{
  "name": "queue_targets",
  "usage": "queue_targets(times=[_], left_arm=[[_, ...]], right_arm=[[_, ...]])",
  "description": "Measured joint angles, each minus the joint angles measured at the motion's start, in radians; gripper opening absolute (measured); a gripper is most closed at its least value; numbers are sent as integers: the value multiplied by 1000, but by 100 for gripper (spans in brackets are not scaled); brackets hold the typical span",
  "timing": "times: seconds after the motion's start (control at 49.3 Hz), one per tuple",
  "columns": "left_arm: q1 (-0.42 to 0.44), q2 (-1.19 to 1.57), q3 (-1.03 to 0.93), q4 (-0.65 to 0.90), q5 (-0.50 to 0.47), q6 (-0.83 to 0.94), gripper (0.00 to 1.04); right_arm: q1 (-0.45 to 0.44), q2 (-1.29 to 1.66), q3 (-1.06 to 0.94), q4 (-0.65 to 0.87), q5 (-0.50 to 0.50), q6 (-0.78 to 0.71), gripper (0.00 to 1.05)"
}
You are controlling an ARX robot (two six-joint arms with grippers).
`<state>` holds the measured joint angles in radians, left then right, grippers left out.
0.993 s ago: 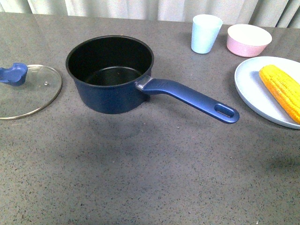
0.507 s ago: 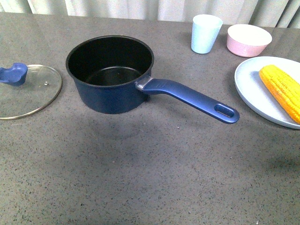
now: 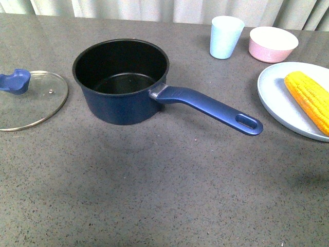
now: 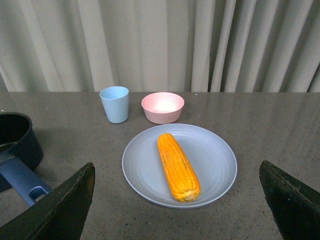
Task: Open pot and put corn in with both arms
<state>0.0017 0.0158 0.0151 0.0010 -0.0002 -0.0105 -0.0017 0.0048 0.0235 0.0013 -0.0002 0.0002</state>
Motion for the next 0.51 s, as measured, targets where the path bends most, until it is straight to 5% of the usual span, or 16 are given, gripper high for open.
queue_targets(times=[0.142,0.223,0.507], left_arm=[[0,0,0,-1,0,0,3],[0,-1,0,-1,0,0,23],[0,-1,0,-1,0,0,65]], right_arm=[[0,0,0,0,0,0,96],[0,0,0,0,0,0,96],[0,0,0,0,0,0,96]])
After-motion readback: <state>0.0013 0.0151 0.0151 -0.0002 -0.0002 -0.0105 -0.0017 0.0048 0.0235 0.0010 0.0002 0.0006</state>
